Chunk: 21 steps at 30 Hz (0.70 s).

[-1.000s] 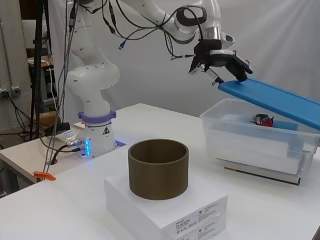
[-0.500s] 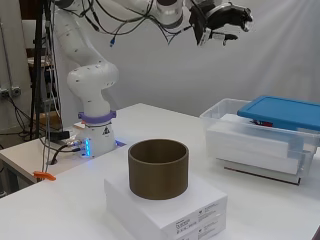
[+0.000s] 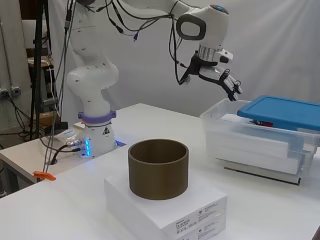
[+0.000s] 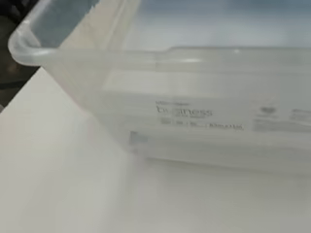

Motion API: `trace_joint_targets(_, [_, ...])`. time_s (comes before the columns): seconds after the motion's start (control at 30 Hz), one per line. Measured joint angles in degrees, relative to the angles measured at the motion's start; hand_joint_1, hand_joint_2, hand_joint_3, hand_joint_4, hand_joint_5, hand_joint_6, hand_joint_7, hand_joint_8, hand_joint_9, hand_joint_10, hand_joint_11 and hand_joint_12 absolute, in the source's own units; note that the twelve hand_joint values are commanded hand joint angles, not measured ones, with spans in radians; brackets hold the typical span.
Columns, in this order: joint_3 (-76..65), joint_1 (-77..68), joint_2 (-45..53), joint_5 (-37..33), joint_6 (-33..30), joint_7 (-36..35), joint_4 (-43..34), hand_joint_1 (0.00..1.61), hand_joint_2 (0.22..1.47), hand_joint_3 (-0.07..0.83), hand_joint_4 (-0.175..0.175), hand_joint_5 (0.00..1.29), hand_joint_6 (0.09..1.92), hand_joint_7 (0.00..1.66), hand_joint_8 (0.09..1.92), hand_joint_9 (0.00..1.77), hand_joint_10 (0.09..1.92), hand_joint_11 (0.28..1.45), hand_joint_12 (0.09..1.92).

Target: Teleoperate dual arm-hand system to remove items from a box

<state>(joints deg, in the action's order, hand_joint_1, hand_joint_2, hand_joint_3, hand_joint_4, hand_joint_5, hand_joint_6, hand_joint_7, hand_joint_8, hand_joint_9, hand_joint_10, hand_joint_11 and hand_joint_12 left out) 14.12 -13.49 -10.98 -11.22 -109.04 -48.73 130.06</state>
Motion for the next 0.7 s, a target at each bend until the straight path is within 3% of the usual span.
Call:
trace_joint_targets(0.13, [1.4, -0.2, 5.1, 3.1, 0.3, 10.7, -0.3, 0.18, 1.15, 0.004, -0.086, 0.44, 0.09, 0.73, 0.09, 0.77, 0.09, 0.61, 0.09])
trace_joint_targets(0.23, [2.0, -0.3, 6.2, 4.3, 0.4, 12.5, -0.4, 0.18, 1.15, 0.003, -0.087, 0.44, 0.09, 0.73, 0.09, 0.77, 0.09, 0.61, 0.09])
trace_joint_targets(0.3, [2.1, -0.3, 6.3, 4.4, 0.4, 12.5, -0.5, 0.11, 1.14, -0.003, -0.013, 0.43, 0.09, 0.64, 0.09, 0.69, 0.09, 0.6, 0.09])
trace_joint_targets(0.33, [1.9, -0.2, 6.8, 4.6, 0.7, 12.6, -0.8, 0.09, 1.13, -0.008, 0.007, 0.42, 0.09, 0.61, 0.09, 0.67, 0.09, 0.59, 0.09])
trace_joint_targets(0.43, [0.5, -0.1, 10.1, 6.8, 2.3, 12.8, -4.6, 0.06, 1.09, -0.018, 0.032, 0.41, 0.09, 0.57, 0.09, 0.63, 0.09, 0.57, 0.09])
trace_joint_targets(0.57, [5.6, 5.6, 10.1, 5.5, 3.6, 11.7, -14.0, 0.07, 1.07, -0.013, 0.036, 0.41, 0.09, 0.52, 0.09, 0.56, 0.09, 0.53, 0.09])
trace_joint_targets(0.7, [20.9, 17.7, 5.2, 6.8, 4.5, 11.7, -14.5, 0.06, 1.06, -0.008, 0.023, 0.4, 0.09, 0.55, 0.09, 0.59, 0.09, 0.55, 0.09])
